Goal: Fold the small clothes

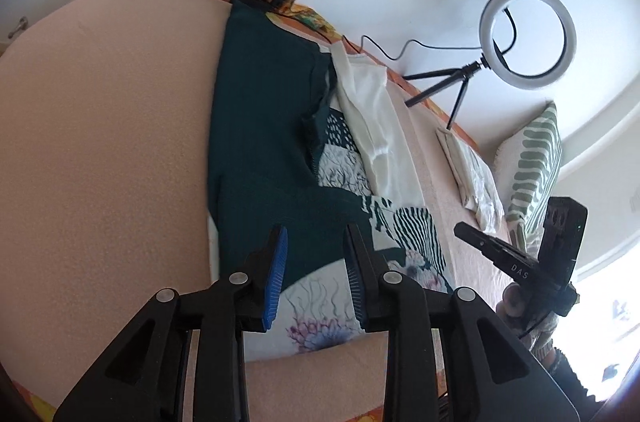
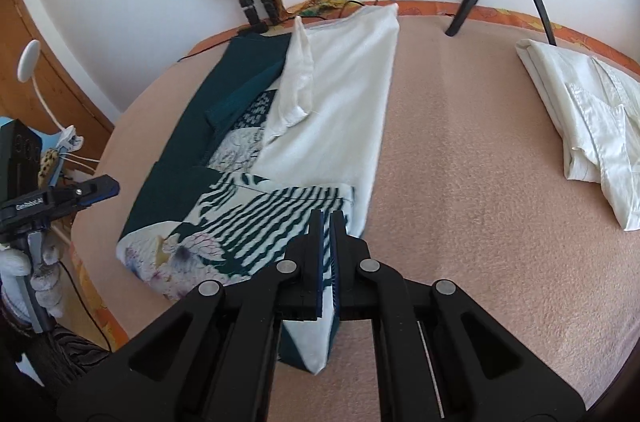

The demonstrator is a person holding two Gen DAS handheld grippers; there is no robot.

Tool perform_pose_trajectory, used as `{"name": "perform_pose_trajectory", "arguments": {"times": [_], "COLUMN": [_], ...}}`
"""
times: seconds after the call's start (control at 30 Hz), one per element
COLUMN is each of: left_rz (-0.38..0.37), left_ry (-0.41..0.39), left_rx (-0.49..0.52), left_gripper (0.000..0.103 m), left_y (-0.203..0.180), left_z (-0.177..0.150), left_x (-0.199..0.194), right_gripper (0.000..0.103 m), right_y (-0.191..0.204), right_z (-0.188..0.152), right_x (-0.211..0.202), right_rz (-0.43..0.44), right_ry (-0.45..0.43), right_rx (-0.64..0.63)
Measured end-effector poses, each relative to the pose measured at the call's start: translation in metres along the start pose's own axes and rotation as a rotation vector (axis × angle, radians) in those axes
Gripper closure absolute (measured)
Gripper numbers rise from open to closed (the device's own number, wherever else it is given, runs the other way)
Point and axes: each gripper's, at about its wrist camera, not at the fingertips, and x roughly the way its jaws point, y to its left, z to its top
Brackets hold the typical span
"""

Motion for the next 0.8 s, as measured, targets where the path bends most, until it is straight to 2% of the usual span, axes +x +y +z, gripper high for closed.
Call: {"name": "perform_pose_trajectory", "arguments": {"times": [0.1,0.2,0.27,0.37,0.4,0.47,0.5,0.57,0.63,0.73,0.8], "left_rz": [-0.045,-0.029,0.017,0.145,0.157,0.2,0.204,0.166,0.138,0.13,0.134], "left_ry": [0.046,0.066,0.089,0.118,0.103,0.083,0.07,0.059,0.046,0.039,0.044], "left_rx": [0.124,0.223,0.256,0.289,0.313,0.372,0.362,0.326,0.337,0.359,0.359], "left_gripper": [0.076,0.076,0.076,0.076,0.08,0.081,0.081,0.082,0.082,0.082,0.082], "left_y": [-0.036,-0.058,-0.062,-0.053,-0.051,-0.052,-0.051,-0.049,-0.054,-0.064,-0.066], "left_z": [-0.016,-0.025,-0.028,-0.034,-0.036,-0.04,-0.039,-0.037,-0.037,-0.035,-0.033], "left_x": [0.016,0.032,0.047,0.065,0.066,0.062,0.059,0.053,0.052,0.055,0.061], "right_gripper": [0.099,0.099,0.099,0.099,0.099,0.099,0.099,0.099,0.098,0.098,0.098], "right_y": [0.027,0.037,0.039,0.028,0.024,0.013,0.01,0.013,0.028,0.043,0.046], "right_z": [-0.012,-0.021,-0.028,-0.036,-0.037,-0.035,-0.035,-0.032,-0.028,-0.021,-0.017], "right_x": [0.009,0.029,0.04,0.045,0.043,0.036,0.03,0.02,0.017,0.032,0.049], "right_rz": [0.049,0.057,-0.019,-0.073,-0.084,-0.12,-0.113,-0.043,-0.012,0.065,0.034], "right_ry": [0.009,0.066,0.091,0.125,0.117,0.115,0.102,0.068,0.041,0.069,0.103], "right_rx": [-0.05,-0.077,-0.107,-0.097,-0.093,-0.079,-0.06,-0.048,-0.089,-0.121,-0.136]}}
